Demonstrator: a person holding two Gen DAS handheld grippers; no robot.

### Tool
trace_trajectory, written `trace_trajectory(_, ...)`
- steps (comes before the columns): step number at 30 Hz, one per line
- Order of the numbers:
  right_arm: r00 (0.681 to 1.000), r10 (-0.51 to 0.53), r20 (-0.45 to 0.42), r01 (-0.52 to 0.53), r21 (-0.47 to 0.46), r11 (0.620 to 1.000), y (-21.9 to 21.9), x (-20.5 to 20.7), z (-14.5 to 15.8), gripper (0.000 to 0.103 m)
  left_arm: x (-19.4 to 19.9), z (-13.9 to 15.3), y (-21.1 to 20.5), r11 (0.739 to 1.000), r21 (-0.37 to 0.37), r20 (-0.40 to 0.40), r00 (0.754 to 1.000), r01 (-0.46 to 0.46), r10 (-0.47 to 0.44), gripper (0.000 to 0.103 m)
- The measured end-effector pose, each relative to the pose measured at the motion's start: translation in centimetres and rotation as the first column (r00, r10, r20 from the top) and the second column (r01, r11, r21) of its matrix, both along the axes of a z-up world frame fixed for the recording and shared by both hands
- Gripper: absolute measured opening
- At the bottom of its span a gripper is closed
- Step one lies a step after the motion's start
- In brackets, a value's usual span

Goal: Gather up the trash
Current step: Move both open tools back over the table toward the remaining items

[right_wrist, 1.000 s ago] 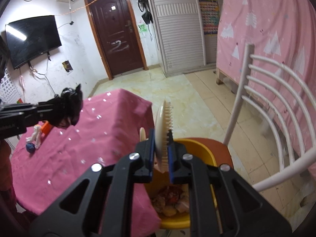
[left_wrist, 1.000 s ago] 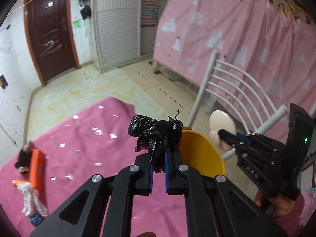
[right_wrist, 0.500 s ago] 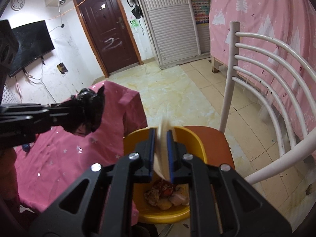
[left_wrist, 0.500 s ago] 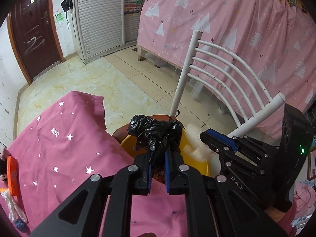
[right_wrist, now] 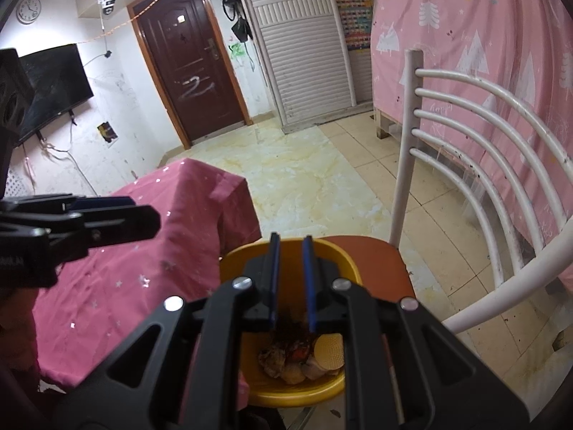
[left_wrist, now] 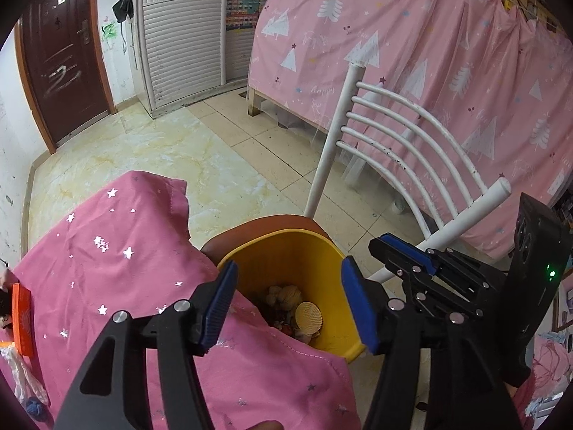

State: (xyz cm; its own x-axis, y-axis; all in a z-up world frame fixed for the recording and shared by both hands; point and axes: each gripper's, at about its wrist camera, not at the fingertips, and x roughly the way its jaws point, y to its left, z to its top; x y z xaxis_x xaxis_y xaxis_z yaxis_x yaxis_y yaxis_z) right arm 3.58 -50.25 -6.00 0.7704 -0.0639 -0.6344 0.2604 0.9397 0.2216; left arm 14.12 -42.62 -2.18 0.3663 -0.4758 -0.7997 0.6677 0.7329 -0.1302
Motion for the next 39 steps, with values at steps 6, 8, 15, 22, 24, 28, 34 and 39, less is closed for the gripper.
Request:
trace_trajectory(6, 0.998, 0.063, 0.020, -0.062, -0.023, 0.998, 2.7, 1.1, 1.4, 0.037, 0.0, 1.6, 3.1, 0.999, -0.037, 0.024, 0.999, -0.039, 0.040, 0.053)
trace_trajectory(8, 0.995, 0.093, 0.022, -0.093, -0.034, 0.995, 4.1, 1.8, 1.8, 0.039, 0.2, 2.2, 4.2, 0.997, -0.048, 0.034, 0.998, -0.056, 0.057, 0.053)
trace_trajectory(15, 0.983, 0.180, 0.028, -0.178, -0.059, 0.982, 8.3, 3.9, 3.1, 0.047, 1.1, 3.9, 10.0, 0.986, -0.076, 0.069, 0.986, -0.148, 0.154, 0.055)
trace_trajectory(22, 0.959, 0.284, 0.011, -0.282, -0.084, 0.956, 13.6, 6.2, 3.6, 0.047, 1.7, 4.7, 16.5, 0.965, -0.100, 0.086, 0.964, -0.242, 0.251, 0.056)
trace_trajectory(24, 0.953, 0.304, 0.010, -0.302, -0.089, 0.949, 14.8, 6.9, 3.8, 0.048, 1.9, 4.8, 18.6, 0.956, -0.114, 0.078, 0.957, -0.270, 0.280, 0.057)
trace_trajectory(28, 0.939, 0.343, 0.007, -0.341, -0.095, 0.935, 17.4, 8.0, 4.2, 0.048, 1.8, 4.9, 21.7, 0.942, -0.122, 0.082, 0.943, -0.311, 0.322, 0.058)
trace_trajectory(34, 0.916, 0.400, -0.012, -0.399, -0.110, 0.910, 21.4, 9.3, 4.4, 0.049, 1.9, 4.4, 26.7, 0.917, -0.126, 0.075, 0.918, -0.379, 0.390, 0.059)
trace_trajectory(39, 0.894, 0.448, -0.026, -0.448, -0.122, 0.886, 24.7, 10.3, 4.4, 0.056, 2.1, 3.4, 30.4, 0.895, -0.117, 0.062, 0.896, -0.430, 0.439, 0.060)
